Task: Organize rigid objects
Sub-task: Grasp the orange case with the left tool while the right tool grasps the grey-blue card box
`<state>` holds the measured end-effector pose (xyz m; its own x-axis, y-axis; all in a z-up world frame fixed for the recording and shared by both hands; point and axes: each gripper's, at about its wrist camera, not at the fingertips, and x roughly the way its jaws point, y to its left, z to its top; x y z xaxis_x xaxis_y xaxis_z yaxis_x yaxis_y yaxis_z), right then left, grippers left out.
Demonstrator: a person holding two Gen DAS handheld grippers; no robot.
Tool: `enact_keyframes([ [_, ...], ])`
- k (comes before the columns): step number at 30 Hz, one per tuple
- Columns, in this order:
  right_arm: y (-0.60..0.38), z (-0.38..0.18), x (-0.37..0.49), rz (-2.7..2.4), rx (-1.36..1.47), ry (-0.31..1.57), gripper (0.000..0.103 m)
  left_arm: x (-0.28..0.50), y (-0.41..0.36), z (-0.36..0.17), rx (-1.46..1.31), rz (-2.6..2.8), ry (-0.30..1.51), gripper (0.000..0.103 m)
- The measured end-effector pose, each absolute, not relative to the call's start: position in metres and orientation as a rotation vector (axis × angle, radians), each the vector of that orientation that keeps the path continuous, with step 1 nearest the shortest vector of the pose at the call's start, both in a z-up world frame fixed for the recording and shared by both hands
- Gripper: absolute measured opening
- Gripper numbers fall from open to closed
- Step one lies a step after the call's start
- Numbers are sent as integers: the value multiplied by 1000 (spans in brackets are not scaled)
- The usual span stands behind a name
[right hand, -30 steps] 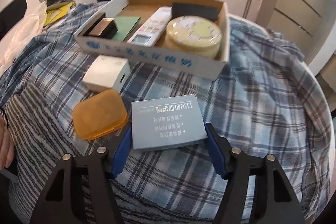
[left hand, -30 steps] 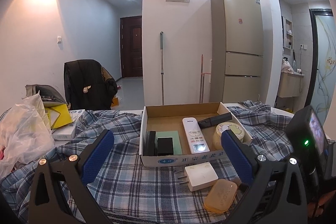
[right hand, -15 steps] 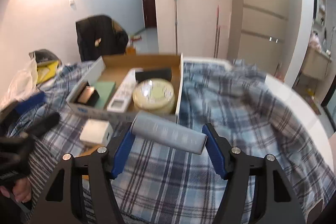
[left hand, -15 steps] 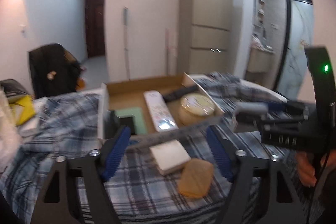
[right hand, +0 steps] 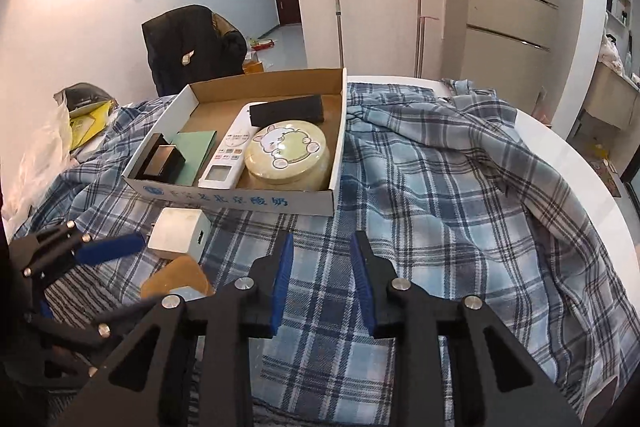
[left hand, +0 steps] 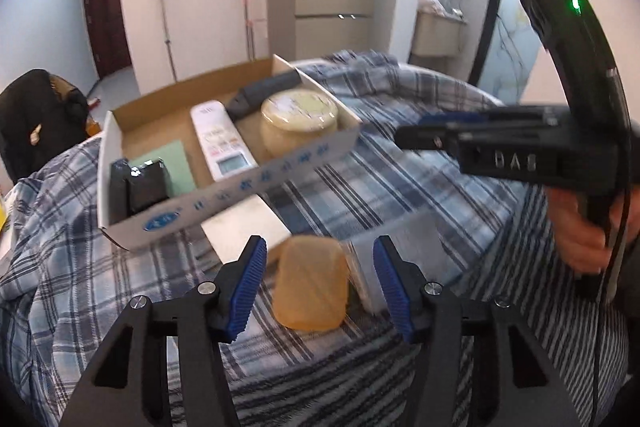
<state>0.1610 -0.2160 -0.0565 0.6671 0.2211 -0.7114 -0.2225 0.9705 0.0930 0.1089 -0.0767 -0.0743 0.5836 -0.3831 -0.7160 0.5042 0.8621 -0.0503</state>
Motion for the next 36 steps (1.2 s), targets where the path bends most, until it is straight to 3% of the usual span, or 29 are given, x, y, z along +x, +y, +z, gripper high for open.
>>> enact_keyframes([
  [2,-214,-56,159,261,-4,792,54,111,-79,-78,180,-521,822,58],
  [9,-211,-55,157,264,-23,787,54,121,-78,-91,169,-511,912,55],
  [10,-211,-55,157,265,-22,792,54,123,-78,-94,173,-504,930,48],
  [12,-212,-56,158,263,-19,796,54,128,-80,-102,183,-489,980,45],
  [22,-211,-63,162,253,1,878,55,110,-56,-68,116,-416,797,45],
  [29,-212,-64,159,198,48,1036,56,88,-6,-38,-1,-268,698,45],
  [32,-209,-71,157,203,123,1118,77,82,17,-29,-37,-199,678,45],
  [36,-199,-79,157,157,155,1165,80,72,40,-20,-75,-156,663,45],
])
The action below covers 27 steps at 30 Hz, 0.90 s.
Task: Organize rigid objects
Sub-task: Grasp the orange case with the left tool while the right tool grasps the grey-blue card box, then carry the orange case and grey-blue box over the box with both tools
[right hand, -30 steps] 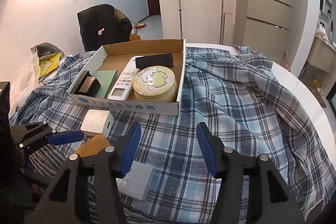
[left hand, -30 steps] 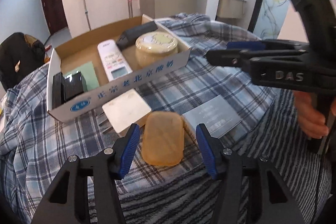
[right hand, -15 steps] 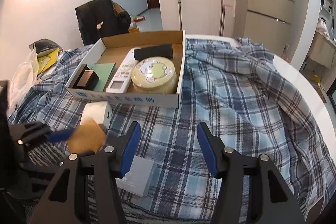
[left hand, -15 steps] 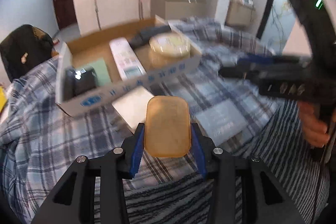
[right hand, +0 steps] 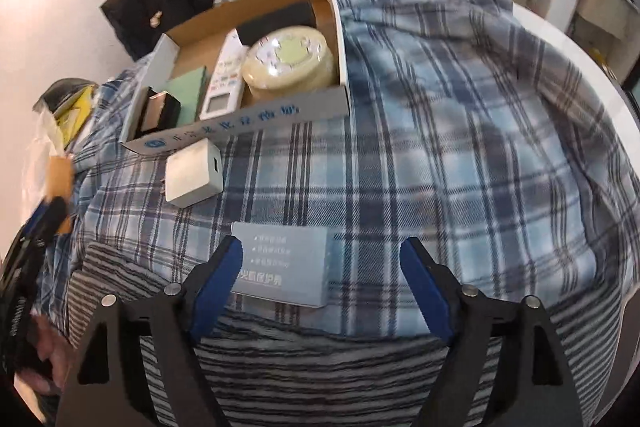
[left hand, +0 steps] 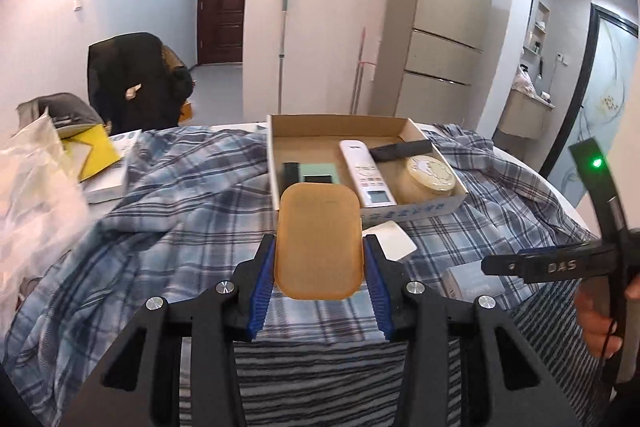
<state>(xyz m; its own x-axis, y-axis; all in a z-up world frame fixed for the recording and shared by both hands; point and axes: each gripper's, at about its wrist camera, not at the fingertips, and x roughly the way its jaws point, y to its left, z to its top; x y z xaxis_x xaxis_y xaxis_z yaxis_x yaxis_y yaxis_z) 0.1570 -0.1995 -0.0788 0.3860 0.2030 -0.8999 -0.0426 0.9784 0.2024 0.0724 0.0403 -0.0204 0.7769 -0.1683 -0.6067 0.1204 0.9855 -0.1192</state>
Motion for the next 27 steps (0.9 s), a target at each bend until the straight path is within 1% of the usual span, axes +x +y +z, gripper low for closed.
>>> enact_keyframes([
  [11,-158,-102,167,136,74,1246,81,48,46,-3,-54,-138,604,45],
  [12,-155,-102,166,119,43,1227,72,46,45,-2,-51,-138,600,45],
  [13,-152,-101,165,97,5,1216,66,45,45,-2,-49,-137,597,45],
  [14,-149,-100,163,87,-31,1202,64,44,45,-1,-49,-136,596,45],
  [20,-150,-93,147,112,-141,1162,63,40,48,4,-45,-129,589,45],
  [27,-188,-59,136,99,-74,1104,64,37,47,19,-27,-99,569,45],
])
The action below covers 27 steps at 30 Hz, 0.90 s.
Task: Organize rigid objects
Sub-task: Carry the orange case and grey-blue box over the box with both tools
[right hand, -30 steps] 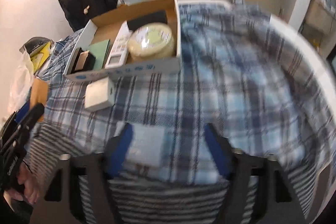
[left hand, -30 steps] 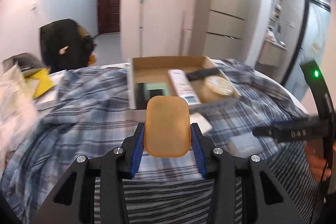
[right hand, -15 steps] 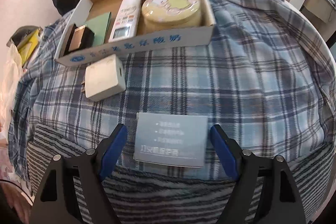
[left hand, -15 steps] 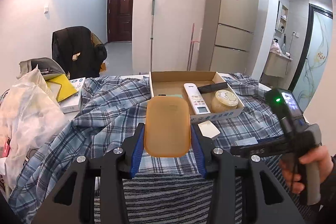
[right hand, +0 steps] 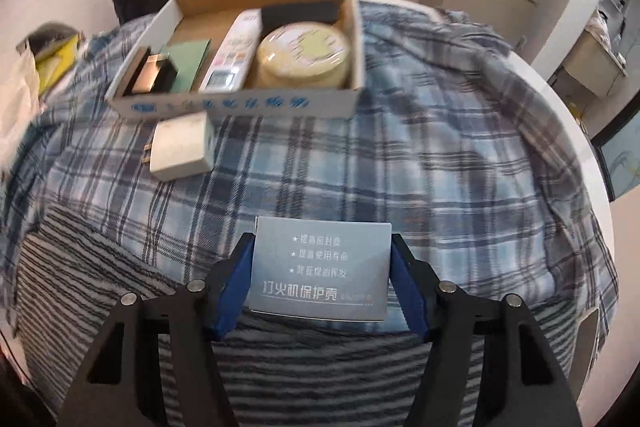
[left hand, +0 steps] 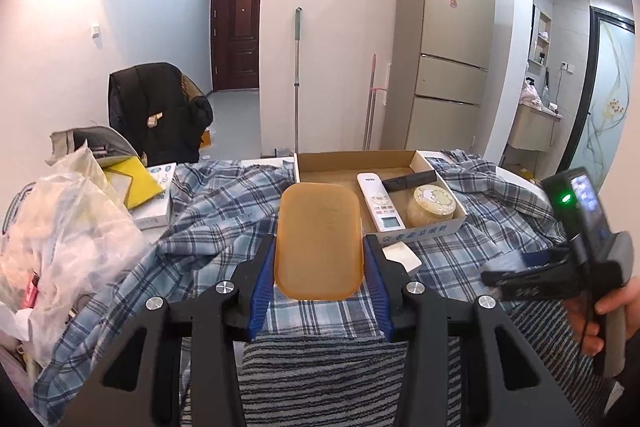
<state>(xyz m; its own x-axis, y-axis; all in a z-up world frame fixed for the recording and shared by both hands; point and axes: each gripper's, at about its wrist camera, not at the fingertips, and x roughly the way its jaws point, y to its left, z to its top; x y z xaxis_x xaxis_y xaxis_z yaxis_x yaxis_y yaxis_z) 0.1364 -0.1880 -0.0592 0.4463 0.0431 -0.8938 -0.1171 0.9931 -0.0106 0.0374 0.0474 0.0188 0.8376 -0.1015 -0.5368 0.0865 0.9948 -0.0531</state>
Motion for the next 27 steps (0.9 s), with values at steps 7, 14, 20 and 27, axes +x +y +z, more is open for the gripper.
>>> enact_keyframes([
  [7,-195,-8,150,71,-118,944,64,58,40,53,-31,-103,528,45],
  [14,-189,52,183,105,-14,819,64,101,22,100,-55,-109,456,45],
  [20,-162,83,235,130,46,764,64,161,13,123,-131,-84,396,45],
  [27,-142,61,296,183,54,827,64,246,17,83,-111,-97,541,45],
])
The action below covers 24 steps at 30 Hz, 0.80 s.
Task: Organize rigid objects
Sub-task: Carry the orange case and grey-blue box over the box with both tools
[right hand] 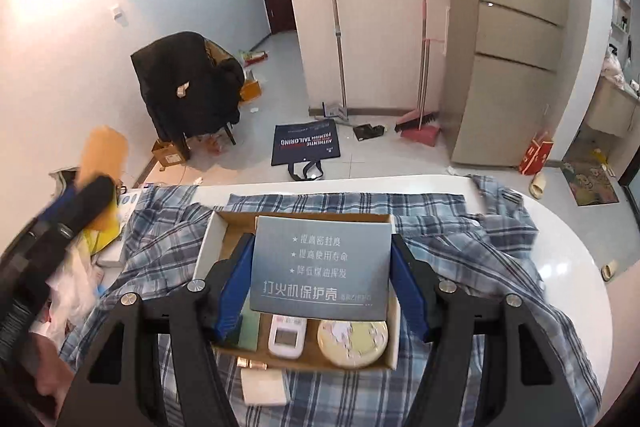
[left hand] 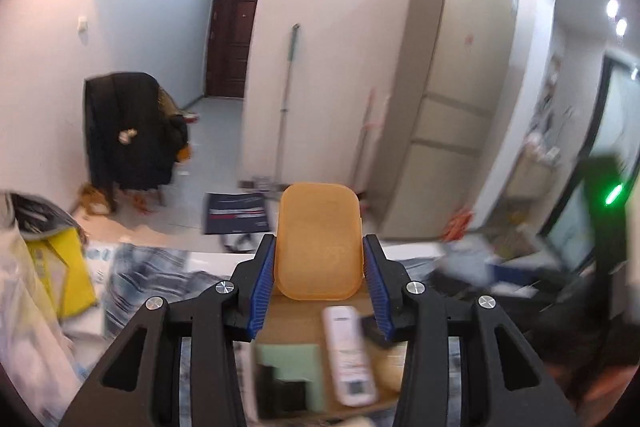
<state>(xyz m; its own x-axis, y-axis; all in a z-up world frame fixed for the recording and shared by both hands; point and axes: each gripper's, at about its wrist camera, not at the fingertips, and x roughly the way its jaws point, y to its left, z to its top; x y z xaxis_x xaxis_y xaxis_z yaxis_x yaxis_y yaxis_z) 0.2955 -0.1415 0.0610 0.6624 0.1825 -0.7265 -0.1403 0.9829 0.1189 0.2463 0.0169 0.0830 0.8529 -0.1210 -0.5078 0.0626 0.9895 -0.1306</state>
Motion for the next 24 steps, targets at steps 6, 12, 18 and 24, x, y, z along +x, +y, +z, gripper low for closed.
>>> enact_keyframes([
  [6,-149,20,334,143,112,860,64,287,20,6,-104,-94,644,45],
  [12,-155,-17,347,164,133,926,63,313,22,-46,-129,-105,774,45],
  [18,-153,-34,353,199,124,973,63,316,8,-59,-60,-100,805,45],
  [24,-153,-37,353,190,117,976,63,316,2,-64,-9,-71,819,45],
])
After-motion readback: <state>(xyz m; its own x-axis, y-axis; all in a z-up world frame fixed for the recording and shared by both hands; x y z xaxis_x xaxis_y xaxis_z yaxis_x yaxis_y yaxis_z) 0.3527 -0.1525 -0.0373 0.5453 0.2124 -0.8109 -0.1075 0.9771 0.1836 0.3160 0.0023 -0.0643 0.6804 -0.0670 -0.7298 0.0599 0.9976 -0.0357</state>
